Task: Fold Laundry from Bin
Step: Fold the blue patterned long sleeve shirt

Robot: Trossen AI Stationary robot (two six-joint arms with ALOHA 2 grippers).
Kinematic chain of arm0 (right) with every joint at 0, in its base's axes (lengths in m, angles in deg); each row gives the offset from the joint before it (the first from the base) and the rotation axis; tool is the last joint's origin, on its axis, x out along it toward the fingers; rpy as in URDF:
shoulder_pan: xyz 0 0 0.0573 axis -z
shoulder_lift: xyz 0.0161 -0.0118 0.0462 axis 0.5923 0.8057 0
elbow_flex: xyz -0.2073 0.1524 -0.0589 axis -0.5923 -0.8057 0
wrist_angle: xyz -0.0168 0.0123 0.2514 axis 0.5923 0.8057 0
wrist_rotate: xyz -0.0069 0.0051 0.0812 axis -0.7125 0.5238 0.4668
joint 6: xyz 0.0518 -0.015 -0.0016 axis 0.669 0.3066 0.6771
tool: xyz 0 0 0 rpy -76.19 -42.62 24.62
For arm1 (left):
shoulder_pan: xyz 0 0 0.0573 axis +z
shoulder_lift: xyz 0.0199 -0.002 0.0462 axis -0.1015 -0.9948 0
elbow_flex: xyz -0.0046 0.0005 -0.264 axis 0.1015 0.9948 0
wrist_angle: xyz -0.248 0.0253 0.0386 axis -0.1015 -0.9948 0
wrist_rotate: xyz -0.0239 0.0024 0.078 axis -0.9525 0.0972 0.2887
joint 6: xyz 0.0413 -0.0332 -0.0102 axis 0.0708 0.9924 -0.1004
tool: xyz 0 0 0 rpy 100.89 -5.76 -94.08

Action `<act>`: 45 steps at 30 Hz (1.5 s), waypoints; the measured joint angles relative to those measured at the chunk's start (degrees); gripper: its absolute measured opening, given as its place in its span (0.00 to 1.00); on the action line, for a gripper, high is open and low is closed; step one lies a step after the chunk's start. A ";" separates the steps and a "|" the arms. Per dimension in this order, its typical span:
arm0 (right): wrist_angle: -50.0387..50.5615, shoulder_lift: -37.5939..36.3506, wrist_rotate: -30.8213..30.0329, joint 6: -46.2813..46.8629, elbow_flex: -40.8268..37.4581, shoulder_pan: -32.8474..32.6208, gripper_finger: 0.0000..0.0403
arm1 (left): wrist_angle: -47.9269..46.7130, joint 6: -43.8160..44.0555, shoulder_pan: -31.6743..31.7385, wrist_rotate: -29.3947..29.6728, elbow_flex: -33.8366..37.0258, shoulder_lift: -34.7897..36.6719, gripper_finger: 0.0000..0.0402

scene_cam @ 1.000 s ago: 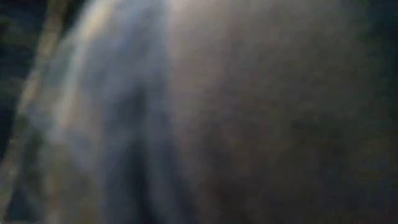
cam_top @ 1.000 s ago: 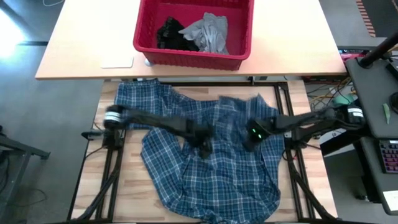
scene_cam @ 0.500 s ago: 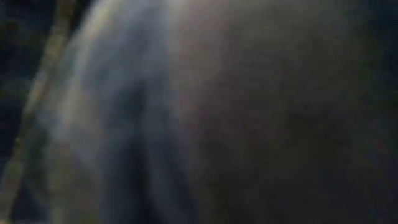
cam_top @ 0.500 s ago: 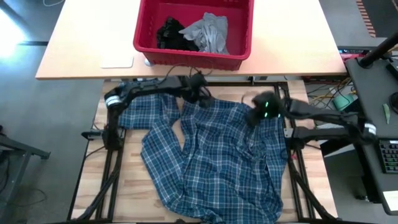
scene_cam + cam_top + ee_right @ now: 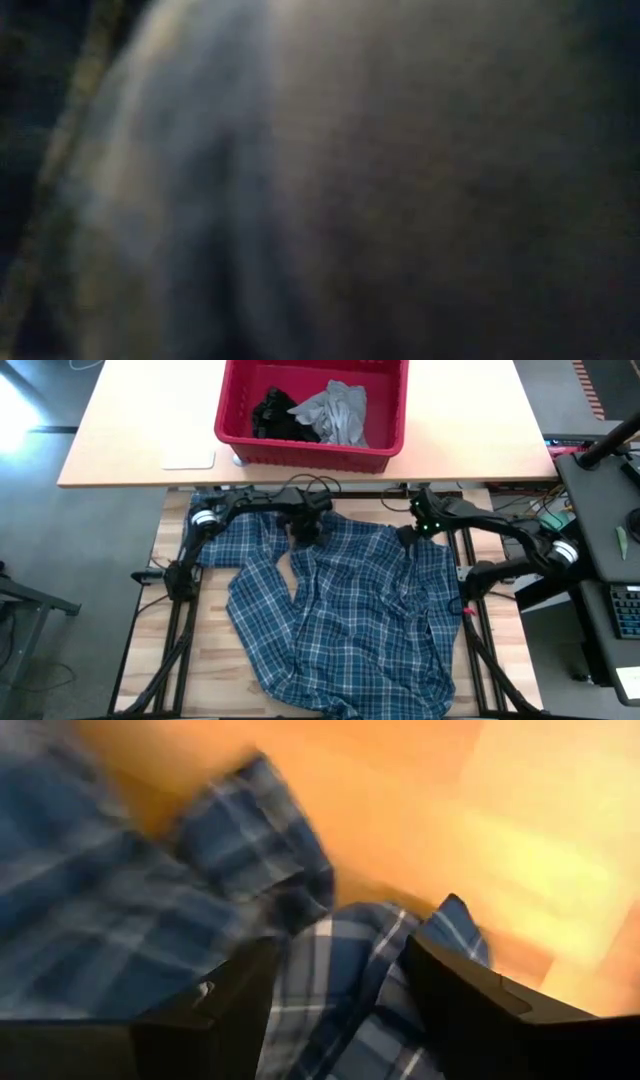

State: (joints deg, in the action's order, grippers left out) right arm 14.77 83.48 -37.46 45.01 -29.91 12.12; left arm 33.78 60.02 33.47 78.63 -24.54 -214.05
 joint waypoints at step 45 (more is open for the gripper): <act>-17.42 -9.76 14.39 -21.35 0.19 -29.06 0.45 | -19.89 -2.96 -20.19 15.19 -20.02 6.18 0.37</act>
State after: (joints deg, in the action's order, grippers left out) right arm -2.65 73.71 -23.06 23.66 -29.72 -16.95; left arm 13.89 57.06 13.28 93.82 -44.56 -207.87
